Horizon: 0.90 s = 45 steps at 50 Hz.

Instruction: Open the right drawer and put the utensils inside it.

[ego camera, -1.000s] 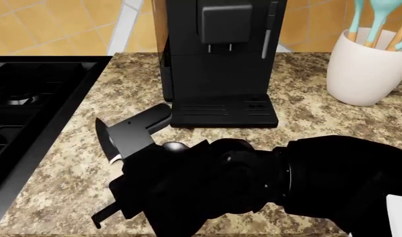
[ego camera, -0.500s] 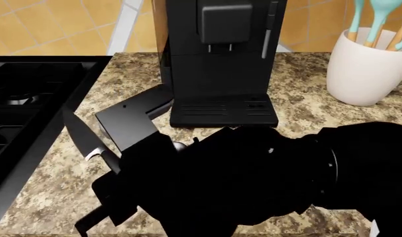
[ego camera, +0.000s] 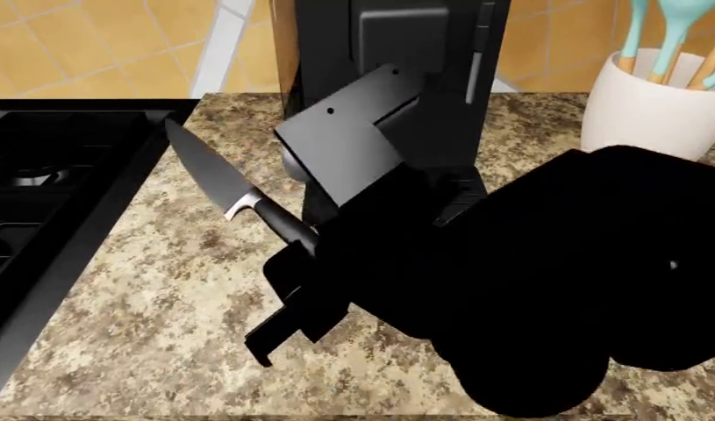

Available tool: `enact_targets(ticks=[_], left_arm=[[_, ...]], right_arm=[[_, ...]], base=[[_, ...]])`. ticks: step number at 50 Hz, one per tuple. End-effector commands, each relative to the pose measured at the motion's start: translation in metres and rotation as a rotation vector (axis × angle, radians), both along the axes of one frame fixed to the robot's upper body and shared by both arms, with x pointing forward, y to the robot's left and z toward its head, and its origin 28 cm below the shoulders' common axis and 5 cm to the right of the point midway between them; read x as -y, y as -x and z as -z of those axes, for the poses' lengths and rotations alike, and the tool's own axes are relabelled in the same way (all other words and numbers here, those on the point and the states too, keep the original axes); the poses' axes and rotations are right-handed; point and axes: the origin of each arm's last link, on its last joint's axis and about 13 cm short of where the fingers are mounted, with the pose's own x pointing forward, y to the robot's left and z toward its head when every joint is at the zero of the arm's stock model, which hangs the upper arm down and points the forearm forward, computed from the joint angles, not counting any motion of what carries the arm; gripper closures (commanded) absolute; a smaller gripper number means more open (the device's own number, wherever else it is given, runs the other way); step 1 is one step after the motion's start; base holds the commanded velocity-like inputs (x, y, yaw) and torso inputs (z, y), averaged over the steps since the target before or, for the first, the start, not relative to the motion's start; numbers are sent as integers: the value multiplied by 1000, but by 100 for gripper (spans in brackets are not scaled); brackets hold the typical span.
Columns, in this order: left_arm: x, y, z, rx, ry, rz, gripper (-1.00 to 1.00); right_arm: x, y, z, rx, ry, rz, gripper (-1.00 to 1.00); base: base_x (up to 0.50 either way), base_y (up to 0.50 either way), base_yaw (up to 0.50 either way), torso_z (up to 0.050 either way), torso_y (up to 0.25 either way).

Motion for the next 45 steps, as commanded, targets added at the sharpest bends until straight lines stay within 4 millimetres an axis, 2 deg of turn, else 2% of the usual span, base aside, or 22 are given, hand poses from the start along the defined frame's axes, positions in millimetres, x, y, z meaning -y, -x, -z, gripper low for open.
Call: enact_targets(ticks=[1,11,18,25,32,35,45], left_arm=[[0,-1,0,-2,2,1,-100],[0,-1,0,-3,0,0,-100],[0,0,0,-3,-1,-1,-100],[0,0,0,-4,0,-2,-100],[0,0,0,-4,2,-2,-100],[0,-1,0,-5,3,-3,-100],[0,-1,1,-5,4,-3,-100]], right_arm=[[36,-4,-38,93,7,0,100],[63,-8,-69,119,190,-135,100],[81,-6,-77,63,241,-243,100],[96,-6,-75,-4,272,-284,100],[109,3,-75,-10,283,-330,100],[116,11,-63,-4,263,-405,100],[116,14,-54,-1,249,-462,100]], base=[[0,0,0,0,0],[0,0,0,0,1],[0,0,0,0,0],[0,0,0,0,0],[0,0,0,0,0],[0,0,0,0,3],[0,0,0,0,0]])
